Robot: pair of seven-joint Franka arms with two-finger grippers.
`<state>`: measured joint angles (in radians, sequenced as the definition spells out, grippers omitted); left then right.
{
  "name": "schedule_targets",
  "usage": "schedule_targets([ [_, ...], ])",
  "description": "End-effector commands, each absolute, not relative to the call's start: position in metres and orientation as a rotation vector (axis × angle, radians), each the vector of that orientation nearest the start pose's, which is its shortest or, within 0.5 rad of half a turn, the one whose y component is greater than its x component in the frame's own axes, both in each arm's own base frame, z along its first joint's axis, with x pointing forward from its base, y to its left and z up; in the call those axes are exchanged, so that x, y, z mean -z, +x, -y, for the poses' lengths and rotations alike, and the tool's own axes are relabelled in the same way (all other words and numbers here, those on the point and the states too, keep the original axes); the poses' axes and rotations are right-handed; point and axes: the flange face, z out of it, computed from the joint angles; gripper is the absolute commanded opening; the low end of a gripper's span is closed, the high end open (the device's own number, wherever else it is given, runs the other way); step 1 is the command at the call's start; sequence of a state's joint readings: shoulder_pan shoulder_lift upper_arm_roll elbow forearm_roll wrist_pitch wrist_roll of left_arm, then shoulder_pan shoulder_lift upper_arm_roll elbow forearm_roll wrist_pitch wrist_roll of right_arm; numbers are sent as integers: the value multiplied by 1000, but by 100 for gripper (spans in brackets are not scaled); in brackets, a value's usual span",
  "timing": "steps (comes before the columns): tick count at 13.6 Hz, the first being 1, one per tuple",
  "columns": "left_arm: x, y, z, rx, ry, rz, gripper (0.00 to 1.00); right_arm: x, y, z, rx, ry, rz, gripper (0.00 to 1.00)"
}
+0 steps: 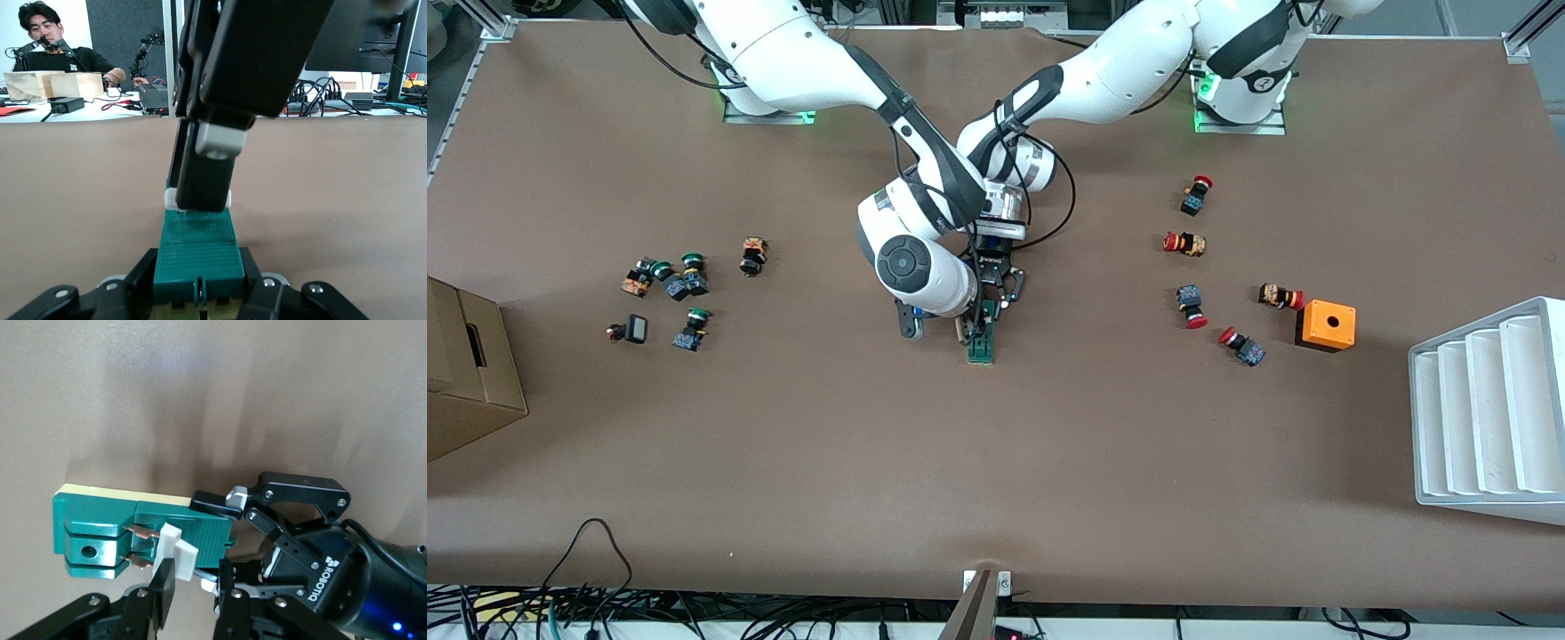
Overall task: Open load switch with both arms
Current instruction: 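Open the right gripper and withdraw it while the left gripper releases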
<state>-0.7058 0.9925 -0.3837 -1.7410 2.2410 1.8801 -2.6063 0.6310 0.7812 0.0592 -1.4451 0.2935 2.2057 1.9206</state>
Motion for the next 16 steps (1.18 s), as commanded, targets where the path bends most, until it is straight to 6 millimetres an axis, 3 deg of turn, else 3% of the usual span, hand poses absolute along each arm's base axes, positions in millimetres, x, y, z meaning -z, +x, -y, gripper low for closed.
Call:
schedule_targets([
  [1, -45, 375, 558, 2013, -2585, -146, 16, -221, 547, -460, -387, -2334, -1988, 34],
  [7, -46, 375, 559, 2013, -2586, -145, 16, -219, 548, -461, -381, -2327, -1986, 34],
  [8, -46, 375, 559, 2013, -2588, -145, 16, -223, 552, -458, -378, -2321, -1982, 42],
  [9, -46, 375, 559, 2013, -2586, -145, 16, -231, 557, -455, -374, -2304, -1986, 79],
  [10, -46, 375, 559, 2013, -2588, -145, 16, -244, 566, -446, -371, -2277, -1993, 100],
  [14, -48, 377, 559, 2009, -2592, -139, 19, -325, 598, -409, -336, -2297, -1887, 100],
  [16, -54, 384, 556, 2011, -2588, -126, 45, -370, 614, -373, -269, -2384, -1712, 100],
])
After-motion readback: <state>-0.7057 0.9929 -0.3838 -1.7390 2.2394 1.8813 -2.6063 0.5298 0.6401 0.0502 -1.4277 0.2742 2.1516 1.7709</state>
